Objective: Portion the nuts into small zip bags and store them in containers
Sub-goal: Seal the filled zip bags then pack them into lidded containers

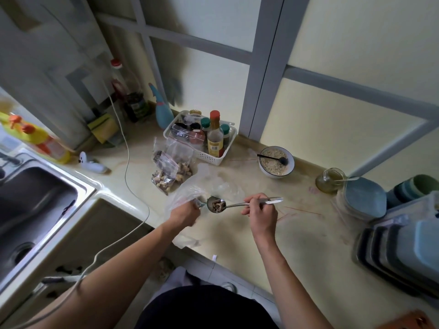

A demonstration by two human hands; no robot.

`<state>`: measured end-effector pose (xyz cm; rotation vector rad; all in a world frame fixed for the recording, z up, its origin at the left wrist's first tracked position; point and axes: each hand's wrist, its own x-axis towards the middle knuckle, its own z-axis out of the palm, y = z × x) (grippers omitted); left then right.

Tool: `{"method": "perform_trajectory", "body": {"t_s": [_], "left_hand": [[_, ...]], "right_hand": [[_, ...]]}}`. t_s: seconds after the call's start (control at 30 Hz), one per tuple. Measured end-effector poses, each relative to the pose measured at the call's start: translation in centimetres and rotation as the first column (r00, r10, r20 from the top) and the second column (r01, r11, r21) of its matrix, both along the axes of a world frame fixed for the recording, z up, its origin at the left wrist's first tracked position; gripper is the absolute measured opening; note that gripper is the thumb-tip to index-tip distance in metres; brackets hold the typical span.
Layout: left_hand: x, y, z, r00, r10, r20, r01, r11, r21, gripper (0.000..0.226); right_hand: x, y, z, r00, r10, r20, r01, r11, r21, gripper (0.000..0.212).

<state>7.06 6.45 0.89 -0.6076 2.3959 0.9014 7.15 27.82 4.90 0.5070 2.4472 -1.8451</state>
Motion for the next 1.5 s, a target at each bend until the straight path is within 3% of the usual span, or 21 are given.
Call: {"method": "perform_trajectory", "body": {"t_s": [0.1,0.17,0.3,0.43,0.53,0.6,0.67,0.73,0.8,0.9,0.97,1.07,1.13,1.27,1.37,1.5], "left_hand": [[0.2,0.1,-0.3,0.997,0.066,0.031,-0.069,0.989,0.131,0.024],[0.5,0.0,-1.1,0.999,0.034,-0.004,-0.033,0.993,0.116,0.012],[0.8,0.0,-1.9,0.999,0.011,-0.044,-0.009,0.998,0.058,0.009],[0.9,-0.1,-1.9,0.997,-0.075,-0.006,0.075,0.994,0.075,0.020],[0.8,0.2,-1.6,0.991,-0.129,-0.028,0.126,0.988,-0.089,0.020],[0.8,0.4,-1.0,0.979,-0.137,-0.148,0.102,0.970,-0.223,0.012],[0.7,0.6,-0.5,0.954,-0.087,-0.286,0.010,0.966,-0.260,0.020],[0.4,1.0,0.4,0.912,0.112,-0.395,-0.194,0.966,-0.174,0.031],[0.1,1.5,0.7,0.877,0.307,-0.369,-0.334,0.942,-0.011,0.031],[0.9,2.4,-0.5,0.977,0.183,-0.106,-0.184,0.983,-0.005,0.028],[1.4,2.4,-2.4,0.986,0.164,-0.012,-0.163,0.984,0.069,0.030],[1.9,2.5,-4.5,0.962,0.264,0.075,-0.271,0.873,0.404,0.038],[2.0,2.5,-5.1,0.954,0.269,0.131,-0.298,0.817,0.494,0.037],[1.9,2.3,-5.4,0.994,0.079,0.078,-0.105,0.895,0.433,0.042],[1.6,2.5,-5.4,0.998,-0.058,-0.013,0.059,0.956,0.287,0.046],[1.4,3.2,-5.7,0.995,-0.073,-0.062,0.079,0.991,0.111,0.035]], "right_hand": [[-0.3,0.3,0.2,0.998,-0.049,-0.029,0.050,0.998,0.035,0.028],[-0.4,0.5,0.3,0.997,-0.070,-0.038,0.071,0.997,0.040,0.030],[0.0,0.6,0.4,0.997,-0.074,-0.037,0.075,0.996,0.039,0.032],[0.5,0.7,0.0,0.996,-0.081,-0.030,0.082,0.996,0.038,0.031],[0.9,0.9,-0.1,0.995,-0.096,-0.039,0.098,0.994,0.042,0.031],[1.1,0.9,-0.3,0.993,-0.108,-0.039,0.109,0.993,0.046,0.028],[1.2,0.9,-0.6,0.993,-0.116,-0.029,0.118,0.991,0.061,0.025],[1.3,1.0,-0.7,0.992,-0.126,-0.032,0.128,0.990,0.066,0.024],[1.4,0.9,-0.4,0.990,-0.135,-0.042,0.138,0.989,0.060,0.024],[1.5,0.8,-0.3,0.988,-0.147,-0.053,0.150,0.987,0.063,0.026],[1.5,0.9,-0.5,0.985,-0.157,-0.071,0.163,0.983,0.090,0.028],[1.6,1.1,-0.7,0.984,-0.161,-0.080,0.169,0.980,0.101,0.029],[1.7,1.2,-0.7,0.984,-0.154,-0.086,0.163,0.981,0.107,0.027],[2.0,1.4,-1.1,0.986,-0.147,-0.085,0.156,0.981,0.117,0.028],[2.3,1.6,-1.4,0.986,-0.144,-0.085,0.154,0.980,0.125,0.035],[2.6,1.9,-1.5,0.987,-0.151,-0.057,0.157,0.980,0.125,0.035]]}}
